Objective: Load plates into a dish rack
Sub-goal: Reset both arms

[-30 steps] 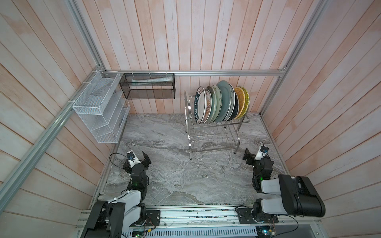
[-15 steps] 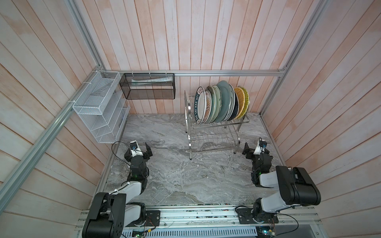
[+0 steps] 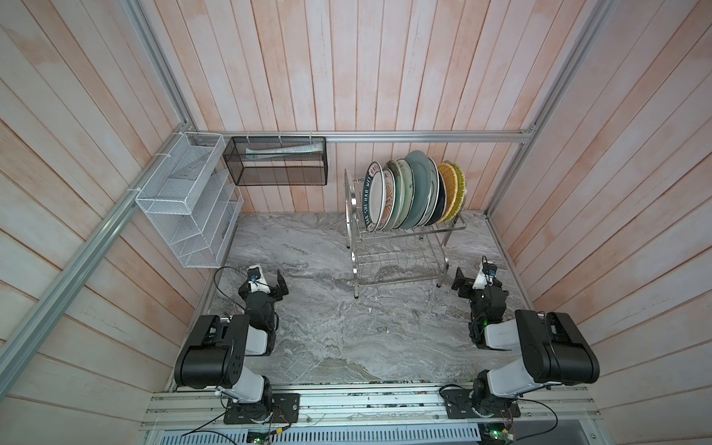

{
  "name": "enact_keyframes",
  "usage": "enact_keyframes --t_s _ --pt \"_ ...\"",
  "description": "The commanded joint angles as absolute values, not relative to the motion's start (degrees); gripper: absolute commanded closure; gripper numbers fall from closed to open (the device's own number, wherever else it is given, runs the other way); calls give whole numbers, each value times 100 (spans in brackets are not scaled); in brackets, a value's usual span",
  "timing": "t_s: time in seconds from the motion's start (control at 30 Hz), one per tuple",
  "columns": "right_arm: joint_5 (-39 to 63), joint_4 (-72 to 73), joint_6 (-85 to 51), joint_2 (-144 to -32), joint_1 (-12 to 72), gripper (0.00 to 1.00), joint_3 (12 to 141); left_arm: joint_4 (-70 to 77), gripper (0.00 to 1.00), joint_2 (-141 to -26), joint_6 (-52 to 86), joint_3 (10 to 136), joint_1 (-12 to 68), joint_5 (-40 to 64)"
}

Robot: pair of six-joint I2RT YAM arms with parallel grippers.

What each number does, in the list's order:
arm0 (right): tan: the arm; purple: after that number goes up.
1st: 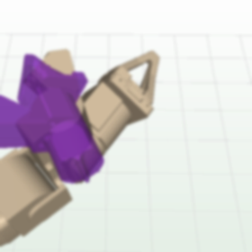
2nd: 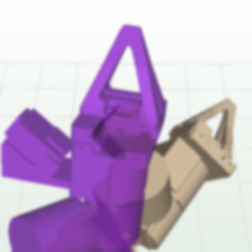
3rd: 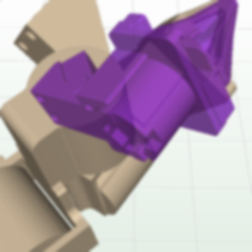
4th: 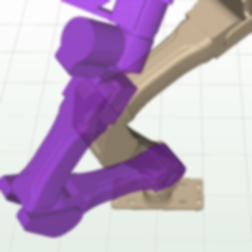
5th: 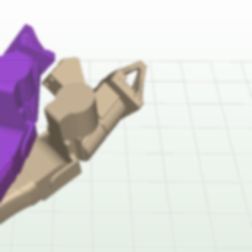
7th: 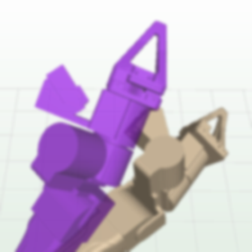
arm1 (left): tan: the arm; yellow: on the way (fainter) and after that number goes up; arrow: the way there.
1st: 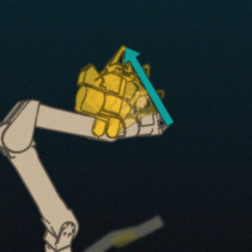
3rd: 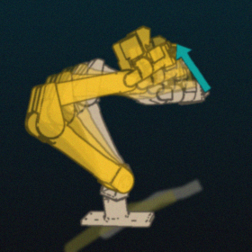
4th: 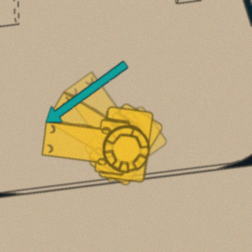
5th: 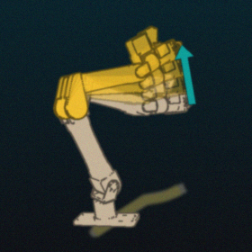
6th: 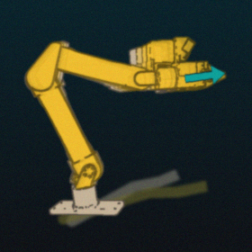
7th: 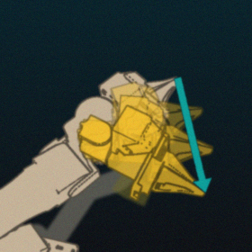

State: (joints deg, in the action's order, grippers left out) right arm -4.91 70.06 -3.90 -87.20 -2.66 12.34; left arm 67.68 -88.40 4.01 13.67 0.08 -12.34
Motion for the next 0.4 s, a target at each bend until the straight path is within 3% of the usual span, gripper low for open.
enact_keyframes --t_s 0.0,0.37 --pt "-603 6950 -294 -8668 -200 2 1344 6453 0 -8822 298 1595 110 -1134" --pt "-688 6935 -248 -8675 -147 2 1353 6391 0 -8820 268 1617 80 -960"
